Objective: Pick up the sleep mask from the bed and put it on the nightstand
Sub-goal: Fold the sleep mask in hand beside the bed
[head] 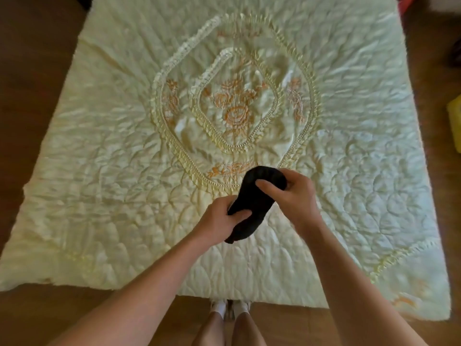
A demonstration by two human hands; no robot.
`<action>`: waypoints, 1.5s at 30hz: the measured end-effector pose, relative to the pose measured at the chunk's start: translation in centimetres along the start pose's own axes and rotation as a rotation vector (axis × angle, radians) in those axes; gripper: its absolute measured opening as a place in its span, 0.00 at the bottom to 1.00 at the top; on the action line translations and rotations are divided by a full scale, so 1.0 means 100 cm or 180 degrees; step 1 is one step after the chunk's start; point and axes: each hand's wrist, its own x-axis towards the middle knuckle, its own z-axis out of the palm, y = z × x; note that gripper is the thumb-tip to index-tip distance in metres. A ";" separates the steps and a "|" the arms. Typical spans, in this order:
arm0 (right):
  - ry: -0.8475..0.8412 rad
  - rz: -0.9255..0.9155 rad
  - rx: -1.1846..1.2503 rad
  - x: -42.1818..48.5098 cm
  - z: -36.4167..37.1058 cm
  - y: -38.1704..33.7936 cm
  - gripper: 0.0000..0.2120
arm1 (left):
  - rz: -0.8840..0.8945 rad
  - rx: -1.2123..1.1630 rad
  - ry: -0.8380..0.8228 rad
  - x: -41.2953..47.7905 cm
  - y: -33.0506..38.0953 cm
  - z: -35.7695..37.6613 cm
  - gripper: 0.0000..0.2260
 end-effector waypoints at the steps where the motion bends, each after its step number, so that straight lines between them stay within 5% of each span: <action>1: -0.0108 0.0054 0.0200 -0.008 -0.005 -0.020 0.03 | -0.0056 -0.0348 -0.0070 -0.019 0.016 -0.004 0.07; 6: -0.0733 0.0366 0.0809 -0.050 -0.021 -0.096 0.15 | -0.0119 -0.1309 -0.0068 -0.094 0.076 -0.022 0.13; 12: -0.0737 0.0369 0.0745 -0.088 -0.023 -0.161 0.14 | -0.0051 -0.1993 -0.0058 -0.159 0.126 -0.042 0.12; 28: -0.0594 0.0176 0.0800 -0.124 -0.014 -0.210 0.22 | -0.0041 -0.2158 0.0238 -0.215 0.162 -0.053 0.11; 40: -0.0599 -0.1011 0.0231 -0.136 -0.021 -0.218 0.13 | -0.0230 -0.2327 0.0461 -0.209 0.172 -0.051 0.10; 45: -0.0645 -0.1535 -0.0195 -0.137 -0.026 -0.207 0.24 | -0.0232 -0.2486 0.0503 -0.205 0.176 -0.054 0.09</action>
